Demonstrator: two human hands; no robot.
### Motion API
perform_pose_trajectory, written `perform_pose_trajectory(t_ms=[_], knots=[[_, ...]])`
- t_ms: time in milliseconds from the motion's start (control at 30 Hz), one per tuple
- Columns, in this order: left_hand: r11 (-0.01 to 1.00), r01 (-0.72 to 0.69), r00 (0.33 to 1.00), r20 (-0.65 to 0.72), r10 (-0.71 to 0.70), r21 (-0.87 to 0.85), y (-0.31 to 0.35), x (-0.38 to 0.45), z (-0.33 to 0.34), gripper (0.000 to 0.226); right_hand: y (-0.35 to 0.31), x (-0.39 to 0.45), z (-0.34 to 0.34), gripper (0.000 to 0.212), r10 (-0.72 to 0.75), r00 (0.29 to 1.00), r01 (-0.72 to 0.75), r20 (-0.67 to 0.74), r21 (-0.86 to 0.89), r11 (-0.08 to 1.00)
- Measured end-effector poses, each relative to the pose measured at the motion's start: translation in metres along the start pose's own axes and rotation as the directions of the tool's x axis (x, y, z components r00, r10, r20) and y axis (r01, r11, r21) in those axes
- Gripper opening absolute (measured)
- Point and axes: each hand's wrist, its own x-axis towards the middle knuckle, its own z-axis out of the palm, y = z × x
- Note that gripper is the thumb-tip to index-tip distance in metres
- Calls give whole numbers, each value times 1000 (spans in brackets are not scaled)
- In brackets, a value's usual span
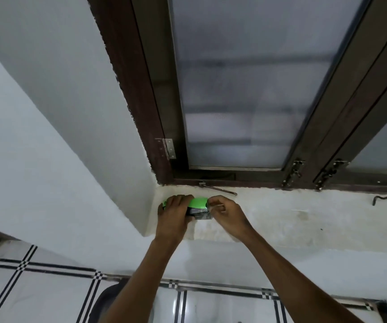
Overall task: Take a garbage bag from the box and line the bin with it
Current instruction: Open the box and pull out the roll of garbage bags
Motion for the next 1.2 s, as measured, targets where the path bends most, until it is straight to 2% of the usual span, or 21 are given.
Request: perform_pose_trajectory(t_ms=[167,333,467,567,700,800,933,1033,1200], knots=[[993,-31,999,-20,29,-114,-5,-3,2,60,7,2,-10,26,-71,996,65,52,108,992],[976,-56,998,-39,49,-211,-5,-12,-10,58,8,-5,-19,53,-171,970,152,176,116,982],[963,-98,995,-4,100,-253,-11,-16,-8,57,7,-10,-21,46,-272,956,280,110,-60,958],[954,-107,994,-5,110,-280,-13,-16,-8,56,6,-13,-26,45,-365,917,391,162,-180,903],[937,-115,992,13,127,-330,-12,-17,-10,54,6,-18,-31,46,-424,886,460,190,-240,855],[923,-126,989,23,144,-363,-11,-16,-13,52,4,-20,-31,45,-431,886,457,170,-162,875],[915,-147,986,16,165,-375,-10,-16,-13,50,3,-21,-33,40,-355,924,349,141,71,935],[913,-164,983,15,182,-374,-9,-15,-13,49,7,-22,-33,41,-332,931,324,149,73,943],[913,-174,981,19,194,-369,-8,-15,-14,50,8,-22,-35,42,-364,922,365,133,16,931]])
